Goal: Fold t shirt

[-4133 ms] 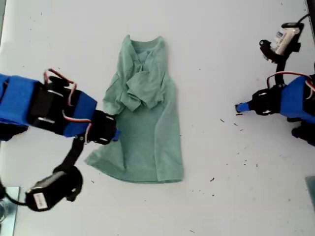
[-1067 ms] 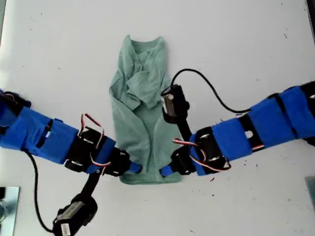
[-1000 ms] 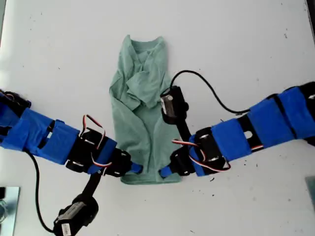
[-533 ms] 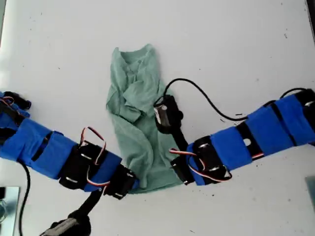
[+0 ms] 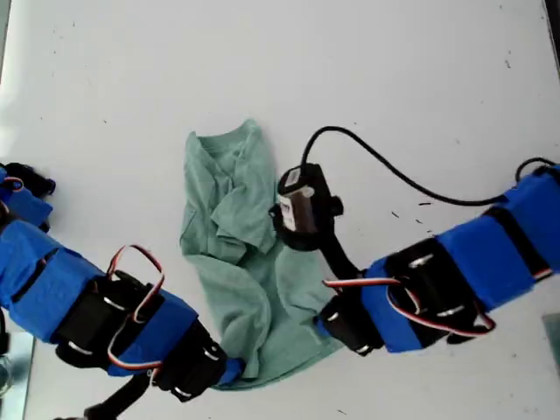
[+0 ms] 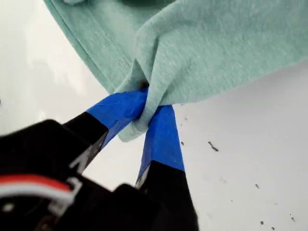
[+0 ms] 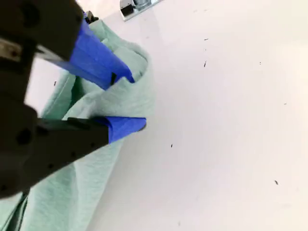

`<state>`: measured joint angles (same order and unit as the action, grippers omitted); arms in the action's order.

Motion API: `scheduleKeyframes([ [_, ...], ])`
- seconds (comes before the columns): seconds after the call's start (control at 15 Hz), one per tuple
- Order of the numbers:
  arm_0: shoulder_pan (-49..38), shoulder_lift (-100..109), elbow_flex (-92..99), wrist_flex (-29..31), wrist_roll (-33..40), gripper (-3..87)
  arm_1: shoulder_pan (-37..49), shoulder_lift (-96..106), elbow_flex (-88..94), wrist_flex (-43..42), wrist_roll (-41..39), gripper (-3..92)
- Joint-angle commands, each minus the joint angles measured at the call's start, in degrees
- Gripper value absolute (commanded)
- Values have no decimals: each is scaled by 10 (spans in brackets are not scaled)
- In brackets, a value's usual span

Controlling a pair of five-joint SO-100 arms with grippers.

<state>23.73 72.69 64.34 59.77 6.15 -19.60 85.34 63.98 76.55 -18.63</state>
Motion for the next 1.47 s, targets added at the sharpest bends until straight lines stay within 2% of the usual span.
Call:
scheduleKeyframes([
  [0.0,-24,89,-22,27,-8,-3,79,59,-40,-20,-70,-4],
  [0.13,-78,156,6,90,-4,-3,175,61,-77,-7,-164,-4],
  [0.27,-163,255,95,109,21,-3,262,29,-129,-11,-238,-4],
  [0.47,-288,425,301,56,44,-3,326,-3,-155,-63,-276,-5],
  [0.67,-295,464,375,17,51,14,331,-9,-140,-78,-274,1],
  [0.73,-307,495,416,-9,55,235,339,-9,-137,-78,-272,171],
  [0.8,-334,549,477,-24,51,264,357,-6,-137,-73,-286,346],
  [0.87,-381,639,571,-58,54,268,390,8,-124,-63,-281,399],
  [0.93,-434,755,668,-77,62,264,427,40,-98,-64,-291,431],
  [1.07,-509,954,787,-52,80,250,505,113,-30,-60,-293,444],
  [1.2,-525,1054,840,-10,69,240,561,225,102,-90,-288,434],
  [1.33,-512,1136,899,-2,45,230,599,342,241,-117,-290,438],
  [1.4,-499,1175,932,-4,35,220,613,405,311,-118,-287,407],
])
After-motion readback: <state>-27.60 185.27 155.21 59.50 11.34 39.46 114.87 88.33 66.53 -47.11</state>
